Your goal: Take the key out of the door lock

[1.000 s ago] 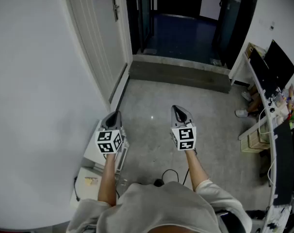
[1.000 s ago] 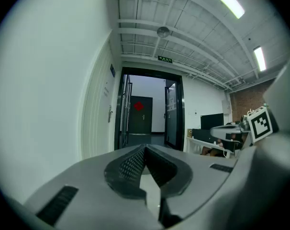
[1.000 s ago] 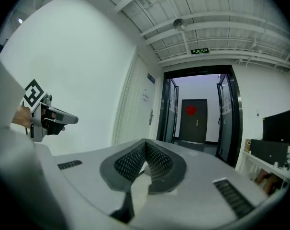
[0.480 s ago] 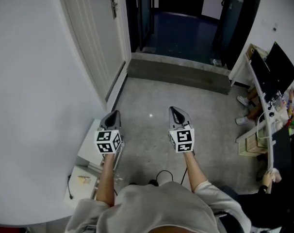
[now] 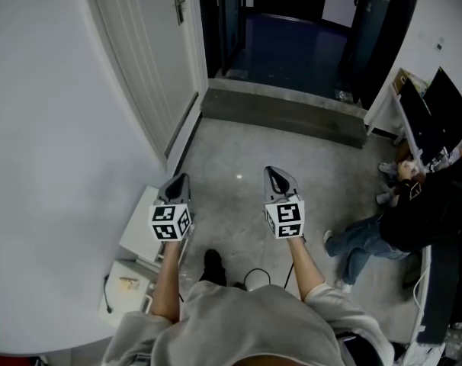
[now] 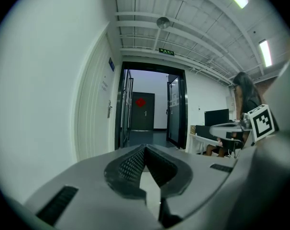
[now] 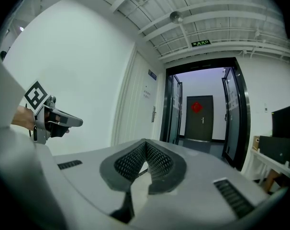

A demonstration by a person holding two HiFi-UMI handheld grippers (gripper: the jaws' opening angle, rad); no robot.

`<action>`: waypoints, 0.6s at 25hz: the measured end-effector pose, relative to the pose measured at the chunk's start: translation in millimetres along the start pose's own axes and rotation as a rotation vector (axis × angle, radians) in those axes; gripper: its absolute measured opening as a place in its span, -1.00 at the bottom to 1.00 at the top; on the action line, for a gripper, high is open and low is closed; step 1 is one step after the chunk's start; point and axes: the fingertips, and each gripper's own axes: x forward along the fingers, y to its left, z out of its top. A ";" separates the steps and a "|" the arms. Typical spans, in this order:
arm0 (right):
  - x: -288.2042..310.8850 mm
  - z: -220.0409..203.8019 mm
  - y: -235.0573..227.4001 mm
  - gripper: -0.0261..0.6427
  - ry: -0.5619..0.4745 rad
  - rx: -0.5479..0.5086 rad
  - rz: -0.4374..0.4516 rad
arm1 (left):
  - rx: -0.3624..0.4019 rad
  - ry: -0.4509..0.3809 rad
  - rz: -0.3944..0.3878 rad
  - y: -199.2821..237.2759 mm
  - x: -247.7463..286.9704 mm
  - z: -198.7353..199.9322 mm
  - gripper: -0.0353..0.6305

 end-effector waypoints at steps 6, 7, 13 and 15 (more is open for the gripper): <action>44.9 -1.9 -2.7 -0.85 0.016 -0.001 -0.008 | -0.005 0.016 -0.019 26.3 38.2 2.6 -0.84; 53.5 -2.7 -3.9 -0.85 0.017 -0.003 -0.009 | -0.005 0.017 -0.021 30.9 46.2 2.3 -0.84; 106.5 -9.4 -21.5 -0.85 0.020 -0.014 -0.015 | -0.007 0.020 -0.042 51.8 104.1 0.0 -0.84; 130.8 -10.0 -30.0 -0.85 0.022 -0.016 -0.019 | -0.006 0.016 -0.050 62.2 130.0 4.9 -0.84</action>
